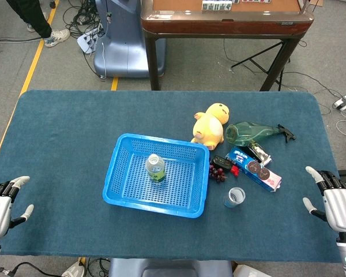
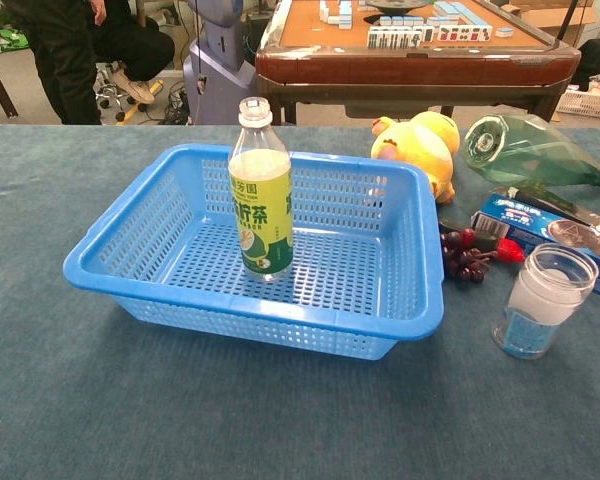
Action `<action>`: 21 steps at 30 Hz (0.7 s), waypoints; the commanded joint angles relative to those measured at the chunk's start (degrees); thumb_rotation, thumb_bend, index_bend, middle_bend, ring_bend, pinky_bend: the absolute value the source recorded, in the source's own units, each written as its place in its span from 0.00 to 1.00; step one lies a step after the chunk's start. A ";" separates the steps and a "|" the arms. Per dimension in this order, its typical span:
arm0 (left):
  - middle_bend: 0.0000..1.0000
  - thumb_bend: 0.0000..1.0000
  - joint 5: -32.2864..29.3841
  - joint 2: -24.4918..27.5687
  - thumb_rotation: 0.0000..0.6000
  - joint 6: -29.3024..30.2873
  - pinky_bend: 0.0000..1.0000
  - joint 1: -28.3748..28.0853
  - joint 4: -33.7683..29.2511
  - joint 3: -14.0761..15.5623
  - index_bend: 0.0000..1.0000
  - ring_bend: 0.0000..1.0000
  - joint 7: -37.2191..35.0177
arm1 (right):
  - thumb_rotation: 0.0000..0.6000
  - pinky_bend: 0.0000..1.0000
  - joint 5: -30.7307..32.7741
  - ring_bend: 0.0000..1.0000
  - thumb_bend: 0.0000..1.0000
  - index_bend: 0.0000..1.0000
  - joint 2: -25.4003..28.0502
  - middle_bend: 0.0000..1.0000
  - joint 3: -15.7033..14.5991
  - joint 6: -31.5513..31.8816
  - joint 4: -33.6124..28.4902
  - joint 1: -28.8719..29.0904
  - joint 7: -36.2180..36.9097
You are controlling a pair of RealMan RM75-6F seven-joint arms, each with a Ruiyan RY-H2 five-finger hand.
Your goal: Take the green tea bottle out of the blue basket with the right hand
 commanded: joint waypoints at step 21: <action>0.23 0.31 1.15 0.95 1.00 0.32 0.19 -0.36 -1.94 -0.16 0.23 0.21 0.47 | 1.00 0.32 -4.97 0.19 0.22 0.17 1.65 0.27 -1.43 -2.96 -2.97 2.57 8.53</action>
